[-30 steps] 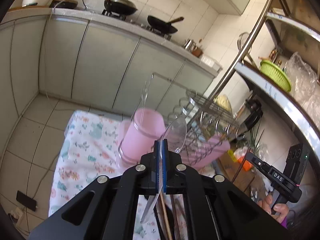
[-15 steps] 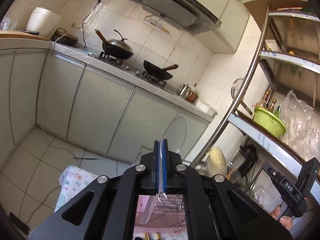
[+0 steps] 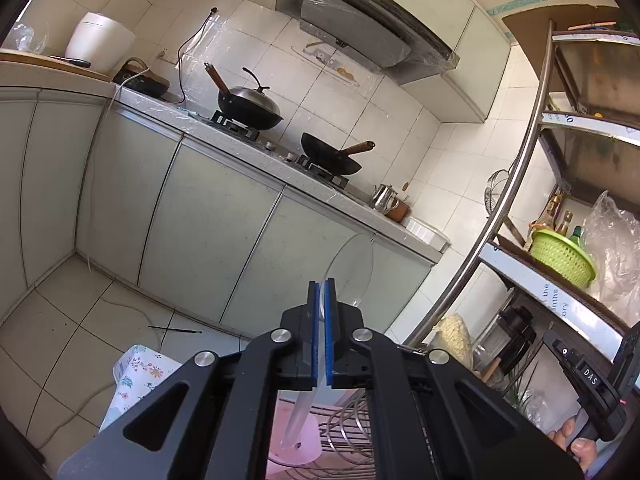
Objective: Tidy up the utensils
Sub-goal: 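Carry the clear utensil and dark chopstick up and release both into the pink cup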
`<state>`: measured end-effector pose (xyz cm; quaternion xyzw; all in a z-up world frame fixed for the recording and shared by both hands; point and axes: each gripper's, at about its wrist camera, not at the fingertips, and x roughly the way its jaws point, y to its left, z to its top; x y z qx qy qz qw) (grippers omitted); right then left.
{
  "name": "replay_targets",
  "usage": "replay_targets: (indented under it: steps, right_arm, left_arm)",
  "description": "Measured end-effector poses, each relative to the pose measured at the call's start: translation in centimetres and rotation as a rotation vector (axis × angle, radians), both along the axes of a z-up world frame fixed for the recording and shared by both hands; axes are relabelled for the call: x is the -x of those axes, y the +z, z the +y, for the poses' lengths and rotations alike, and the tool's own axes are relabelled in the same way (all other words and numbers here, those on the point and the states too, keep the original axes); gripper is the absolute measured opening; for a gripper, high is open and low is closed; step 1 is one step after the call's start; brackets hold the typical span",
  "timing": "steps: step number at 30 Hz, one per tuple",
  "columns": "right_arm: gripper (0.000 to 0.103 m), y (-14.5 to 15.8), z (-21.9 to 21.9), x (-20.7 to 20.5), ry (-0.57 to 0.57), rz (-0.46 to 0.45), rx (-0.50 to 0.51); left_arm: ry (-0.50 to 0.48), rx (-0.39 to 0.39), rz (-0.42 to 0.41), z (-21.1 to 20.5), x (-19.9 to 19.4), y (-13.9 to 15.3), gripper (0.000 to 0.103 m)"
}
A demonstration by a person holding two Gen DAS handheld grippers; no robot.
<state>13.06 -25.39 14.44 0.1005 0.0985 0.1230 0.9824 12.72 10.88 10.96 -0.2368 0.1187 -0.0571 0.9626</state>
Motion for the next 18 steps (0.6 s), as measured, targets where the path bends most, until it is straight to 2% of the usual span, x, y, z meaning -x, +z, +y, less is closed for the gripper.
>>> replay_targets:
  steps: [4, 18]
  right_arm:
    - [0.007, -1.6, -0.1, -1.0, -0.002, 0.045, -0.003]
    - [0.007, -7.4, -0.8, -2.1, 0.016, 0.228, -0.036]
  left_arm:
    - [-0.002, -0.011, 0.029, -0.1, -0.5, -1.4, 0.001]
    - [-0.024, 0.042, 0.186, 0.3, 0.0, -6.4, 0.001]
